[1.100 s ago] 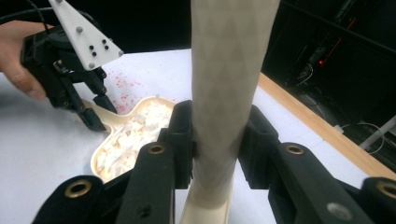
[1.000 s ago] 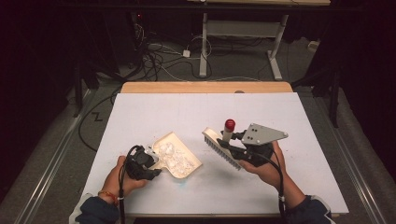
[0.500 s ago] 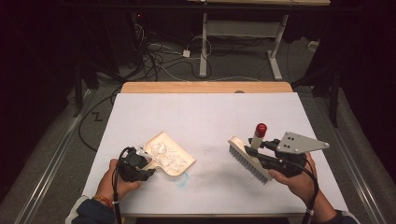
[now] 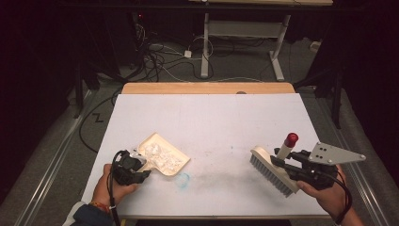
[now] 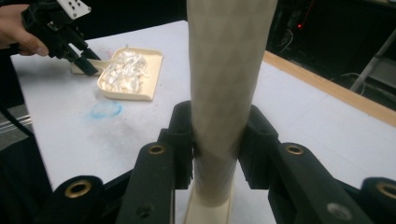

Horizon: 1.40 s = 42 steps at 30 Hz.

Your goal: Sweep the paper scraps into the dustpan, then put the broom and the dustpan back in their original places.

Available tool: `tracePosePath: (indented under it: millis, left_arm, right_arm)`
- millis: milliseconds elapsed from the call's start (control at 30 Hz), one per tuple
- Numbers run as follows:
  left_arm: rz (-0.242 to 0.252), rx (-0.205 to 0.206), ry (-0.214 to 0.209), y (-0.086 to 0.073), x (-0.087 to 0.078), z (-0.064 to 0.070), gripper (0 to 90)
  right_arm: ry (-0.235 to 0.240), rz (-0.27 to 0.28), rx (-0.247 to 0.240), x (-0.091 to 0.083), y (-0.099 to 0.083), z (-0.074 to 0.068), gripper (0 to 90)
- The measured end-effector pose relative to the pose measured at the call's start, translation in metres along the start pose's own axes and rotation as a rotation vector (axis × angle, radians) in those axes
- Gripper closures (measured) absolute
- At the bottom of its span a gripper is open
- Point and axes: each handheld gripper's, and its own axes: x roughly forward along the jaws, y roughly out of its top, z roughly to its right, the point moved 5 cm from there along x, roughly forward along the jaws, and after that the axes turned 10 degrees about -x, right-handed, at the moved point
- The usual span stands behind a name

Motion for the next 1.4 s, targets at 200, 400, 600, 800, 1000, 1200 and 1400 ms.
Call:
tracePosePath:
  millis: [200,400,600,800,1000,1200,1400]
  left_arm:
    - [0.032,-0.115,0.033,-0.011,-0.004,-0.003,62.3]
    - [0.058,-0.198,0.064,-0.012,-0.004,-0.013,62.4]
    - [0.066,-0.203,0.065,-0.01,-0.002,-0.012,62.4]
    - [0.086,-0.235,0.05,-0.008,0.001,-0.007,61.9]
    - [0.118,-0.229,-0.022,0.0,0.001,0.007,50.2]
    - [0.136,-0.153,-0.021,-0.001,-0.003,0.013,37.3]
    - [0.258,-0.013,-0.015,-0.005,-0.009,0.019,28.8]
  right_arm:
    - [0.042,-0.017,-0.005,-0.009,-0.007,-0.006,70.0]
    - [0.076,-0.035,-0.025,-0.01,-0.009,-0.014,70.0]
    - [0.112,-0.061,-0.036,-0.007,-0.012,-0.017,69.9]
    - [0.098,-0.107,-0.054,0.0,-0.015,-0.018,69.9]
    - [0.059,-0.148,-0.041,0.009,-0.024,-0.003,69.6]
    - [0.003,-0.184,-0.012,0.02,-0.026,0.03,66.0]
    - [-0.093,-0.241,0.058,0.031,-0.03,0.067,59.5]
